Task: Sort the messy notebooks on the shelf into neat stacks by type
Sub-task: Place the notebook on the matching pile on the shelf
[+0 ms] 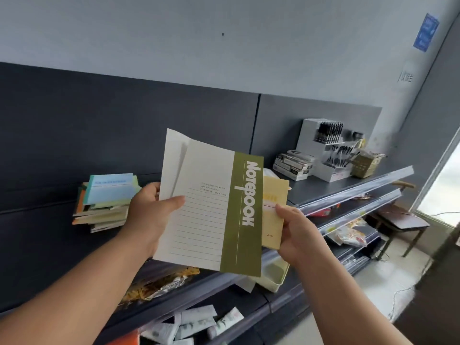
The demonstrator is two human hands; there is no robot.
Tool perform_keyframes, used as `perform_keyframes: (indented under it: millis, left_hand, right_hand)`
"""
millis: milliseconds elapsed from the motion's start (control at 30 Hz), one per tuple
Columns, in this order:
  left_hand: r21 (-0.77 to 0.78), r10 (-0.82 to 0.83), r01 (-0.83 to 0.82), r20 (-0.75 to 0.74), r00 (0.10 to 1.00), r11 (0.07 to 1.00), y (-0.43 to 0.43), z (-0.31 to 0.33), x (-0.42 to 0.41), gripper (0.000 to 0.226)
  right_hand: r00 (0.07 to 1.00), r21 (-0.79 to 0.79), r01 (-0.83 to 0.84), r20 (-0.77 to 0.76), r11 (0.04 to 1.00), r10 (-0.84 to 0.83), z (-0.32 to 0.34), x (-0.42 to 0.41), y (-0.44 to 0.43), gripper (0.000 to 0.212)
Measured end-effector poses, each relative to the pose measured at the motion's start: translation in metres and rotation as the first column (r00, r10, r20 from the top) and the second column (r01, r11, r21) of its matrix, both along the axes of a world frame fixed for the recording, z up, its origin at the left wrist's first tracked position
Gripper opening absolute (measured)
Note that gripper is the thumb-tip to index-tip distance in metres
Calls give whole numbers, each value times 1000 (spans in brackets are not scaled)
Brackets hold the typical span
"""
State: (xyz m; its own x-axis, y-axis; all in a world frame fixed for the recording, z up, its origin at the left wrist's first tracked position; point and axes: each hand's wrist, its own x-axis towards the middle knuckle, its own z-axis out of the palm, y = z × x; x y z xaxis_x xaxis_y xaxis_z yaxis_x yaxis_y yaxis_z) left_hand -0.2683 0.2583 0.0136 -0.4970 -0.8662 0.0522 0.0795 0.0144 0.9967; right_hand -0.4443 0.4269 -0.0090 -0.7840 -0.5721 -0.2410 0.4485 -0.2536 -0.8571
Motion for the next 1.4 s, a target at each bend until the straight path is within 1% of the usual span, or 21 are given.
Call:
perform_keyframes:
  millis: [100,233,333,433,500,600,667,733,800,867,933,967,1000,1033,1100,1133,1233,1300,1400]
  left_hand:
    - [3,1,-1,7,1000,1000,6,0,-26,24]
    - [14,35,-36,8,999,999,-7,1,-53,16]
    - [59,63,-62,-17,998,996,-27,2,-71,18]
    - [108,94,-92,-10,996,990,-56,-3,-89,24]
    - [168,119,-118,7,993,979,-78,-9,-102,21]
    - [221,142,-157,82,986,962,-108,-28,-119,22]
    - [157,126,-159,202,971,975,-122,-42,-128,22]
    - [47,134,-162,363,922,986,-131,-54,-131,20]
    - [-90,195,-174,514,835,981,-137,-60,-132,28]
    - [-220,263,-157,620,739,963,-138,-60,-131,38]
    - [-338,330,-120,677,658,933,-134,-54,-129,48]
    - [-378,345,-94,682,645,921,-130,-50,-127,50]
    - [-395,337,-68,668,664,916,-125,-44,-125,52]
    - [-381,304,-51,644,702,923,-119,-39,-122,55]
    - [-345,271,-65,591,760,936,-108,-29,-114,62]
    - [-356,298,-95,573,764,930,-105,-24,-108,62]
    - [-426,443,-219,547,710,878,-104,-11,-86,58]
    - [-444,531,-312,557,639,840,-107,-9,-65,56]
    - [-440,598,-405,574,560,802,-115,-10,-31,56]
  right_hand:
    - [999,12,37,-28,999,-36,-1,-23,12,2]
    - [996,30,84,-42,996,-83,-8,-50,12,4]
    - [990,35,133,-43,990,-132,-12,-69,3,9]
    - [985,75,168,-63,983,-163,-10,-92,-12,6]
    - [980,82,188,-87,979,-181,-4,-106,-24,4]
    - [973,72,199,-131,977,-188,5,-125,-47,5]
    - [974,74,184,-147,980,-171,8,-132,-64,6]
    - [977,77,147,-165,986,-133,9,-134,-82,7]
    - [983,86,77,-174,993,-61,7,-135,-100,6]
    - [984,115,-7,-179,993,28,6,-135,-119,6]
    - [975,141,-81,-193,987,108,6,-136,-138,7]
    - [969,146,-120,-199,982,148,5,-137,-147,8]
    - [962,146,-161,-198,976,188,5,-137,-158,8]
    - [954,146,-205,-191,968,230,5,-137,-168,8]
    - [929,144,-300,-181,943,324,2,-132,-189,11]
    - [909,143,-348,-191,927,371,0,-128,-199,16]
    - [852,140,-455,-220,880,475,-6,-111,-225,33]
    - [829,165,-495,-206,853,520,-10,-97,-240,40]
    - [787,192,-567,-161,801,596,-11,-71,-256,37]
